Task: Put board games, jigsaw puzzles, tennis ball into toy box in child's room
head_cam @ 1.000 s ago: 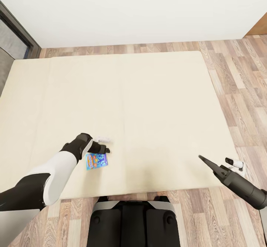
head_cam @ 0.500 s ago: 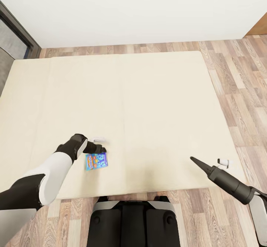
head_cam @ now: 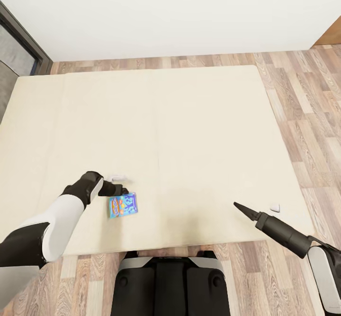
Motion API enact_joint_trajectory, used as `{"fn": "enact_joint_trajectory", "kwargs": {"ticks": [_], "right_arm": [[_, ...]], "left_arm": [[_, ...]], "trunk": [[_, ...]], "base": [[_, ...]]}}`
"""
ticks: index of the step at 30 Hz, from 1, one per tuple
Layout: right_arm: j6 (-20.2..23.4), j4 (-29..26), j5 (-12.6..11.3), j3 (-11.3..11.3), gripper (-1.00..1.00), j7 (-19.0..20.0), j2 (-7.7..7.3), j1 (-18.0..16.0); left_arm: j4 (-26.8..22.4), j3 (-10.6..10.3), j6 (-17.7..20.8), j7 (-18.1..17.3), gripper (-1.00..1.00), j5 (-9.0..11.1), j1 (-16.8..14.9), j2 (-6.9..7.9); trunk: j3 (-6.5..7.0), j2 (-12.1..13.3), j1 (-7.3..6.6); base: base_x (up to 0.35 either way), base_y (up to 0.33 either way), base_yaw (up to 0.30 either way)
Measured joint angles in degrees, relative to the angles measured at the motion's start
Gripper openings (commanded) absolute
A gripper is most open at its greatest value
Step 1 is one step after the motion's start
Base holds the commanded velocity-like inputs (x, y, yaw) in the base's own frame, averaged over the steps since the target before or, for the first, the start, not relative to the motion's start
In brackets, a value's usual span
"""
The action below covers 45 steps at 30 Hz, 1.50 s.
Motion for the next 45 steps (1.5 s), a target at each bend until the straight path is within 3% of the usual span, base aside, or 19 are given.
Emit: {"fn": "enact_joint_trajectory", "kwargs": {"ticks": [3, 9, 14, 26, 45], "right_arm": [[0.0, 0.03, 0.02, 0.08, 1.0, -0.12, -0.01, 0.0], [0.01, 0.09, 0.05, 0.17, 1.0, -0.26, 0.01, 0.0], [0.0, 0.09, 0.05, 0.18, 1.0, -0.56, 0.01, 0.0], [-0.01, 0.09, 0.05, 0.19, 1.0, -1.06, 0.01, 0.0], [-0.24, 0.09, 0.07, 0.23, 1.0, -1.61, 0.34, 0.0]], "left_arm": [[-0.02, 0.49, -0.05, -1.14, 1.0, 0.17, 0.0, 0.9], [-0.76, 2.32, -0.12, -6.99, 1.0, 0.2, 0.01, 4.42], [-1.07, 2.43, -0.13, -8.5, 1.0, 0.18, 0.14, 5.42], [-1.09, 2.54, -0.46, -8.7, 1.0, 0.26, 3.0, 5.16], [-0.77, 2.62, -5.36, -8.74, 1.0, 0.35, 5.83, 5.08]], "trunk": [[0.0, 0.0, 0.0], [0.0, 0.0, 0.0], [0.0, 0.0, 0.0], [0.0, 0.0, 0.0], [0.0, 0.0, 0.0]], "base": [[0.0, 0.0, 0.0], [0.0, 0.0, 0.0], [0.0, 0.0, 0.0], [0.0, 0.0, 0.0], [0.0, 0.0, 0.0]]}}
